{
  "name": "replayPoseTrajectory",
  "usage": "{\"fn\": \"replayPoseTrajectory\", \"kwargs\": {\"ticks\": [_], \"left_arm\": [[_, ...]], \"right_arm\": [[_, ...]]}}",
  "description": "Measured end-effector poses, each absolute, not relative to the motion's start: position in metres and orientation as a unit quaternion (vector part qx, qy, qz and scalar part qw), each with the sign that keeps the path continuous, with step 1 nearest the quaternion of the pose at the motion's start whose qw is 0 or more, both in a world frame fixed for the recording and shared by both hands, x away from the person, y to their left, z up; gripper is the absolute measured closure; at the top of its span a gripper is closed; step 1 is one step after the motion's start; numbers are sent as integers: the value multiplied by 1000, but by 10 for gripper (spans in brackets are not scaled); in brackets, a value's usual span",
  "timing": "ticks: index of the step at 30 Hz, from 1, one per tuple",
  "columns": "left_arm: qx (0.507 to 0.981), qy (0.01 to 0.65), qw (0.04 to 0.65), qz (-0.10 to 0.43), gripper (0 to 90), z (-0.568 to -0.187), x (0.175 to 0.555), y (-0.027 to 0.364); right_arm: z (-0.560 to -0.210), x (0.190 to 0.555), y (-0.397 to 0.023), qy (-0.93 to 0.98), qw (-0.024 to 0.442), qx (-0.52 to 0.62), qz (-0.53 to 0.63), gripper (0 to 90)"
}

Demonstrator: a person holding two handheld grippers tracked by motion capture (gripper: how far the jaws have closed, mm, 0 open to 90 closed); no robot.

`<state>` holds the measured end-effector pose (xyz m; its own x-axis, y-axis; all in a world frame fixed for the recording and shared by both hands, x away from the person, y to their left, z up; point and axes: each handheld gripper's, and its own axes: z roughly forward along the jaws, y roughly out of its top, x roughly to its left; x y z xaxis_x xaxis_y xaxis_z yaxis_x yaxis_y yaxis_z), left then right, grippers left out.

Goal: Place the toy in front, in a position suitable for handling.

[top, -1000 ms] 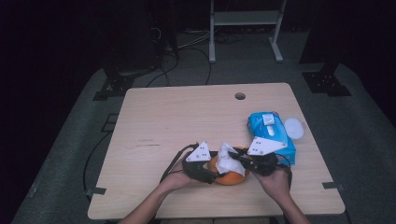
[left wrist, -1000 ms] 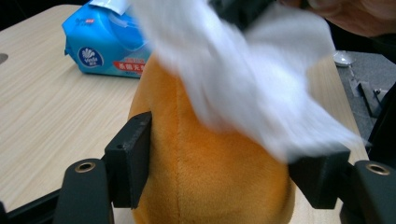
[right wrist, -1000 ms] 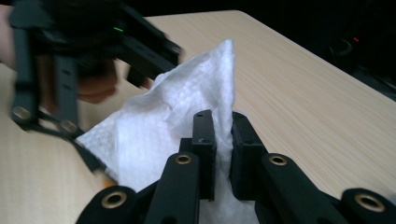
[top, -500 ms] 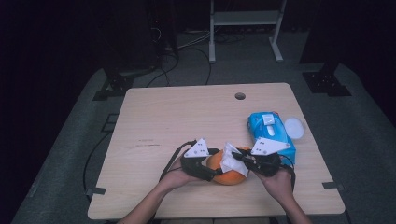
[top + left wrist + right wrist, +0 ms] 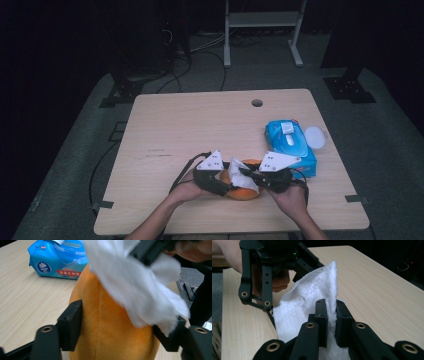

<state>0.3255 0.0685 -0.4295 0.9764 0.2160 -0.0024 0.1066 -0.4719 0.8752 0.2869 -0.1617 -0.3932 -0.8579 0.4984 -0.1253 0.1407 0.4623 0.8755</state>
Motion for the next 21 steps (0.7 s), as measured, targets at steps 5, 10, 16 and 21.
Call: {"fn": "replayPoseTrajectory", "kwargs": {"ticks": [5,10,16,21], "left_arm": [[852,100,512,41,340,-434,333,77],[850,102,515,36,335,-437,335,83],[849,120,515,16,151,-436,336,78],[851,108,513,23,272,-435,336,82]], "right_arm": [[-397,299,-188,822,183,228,489,816],[-397,300,-201,818,191,247,484,816],[-399,297,-196,813,186,247,494,817],[-398,292,-183,820,173,214,502,815]]}}
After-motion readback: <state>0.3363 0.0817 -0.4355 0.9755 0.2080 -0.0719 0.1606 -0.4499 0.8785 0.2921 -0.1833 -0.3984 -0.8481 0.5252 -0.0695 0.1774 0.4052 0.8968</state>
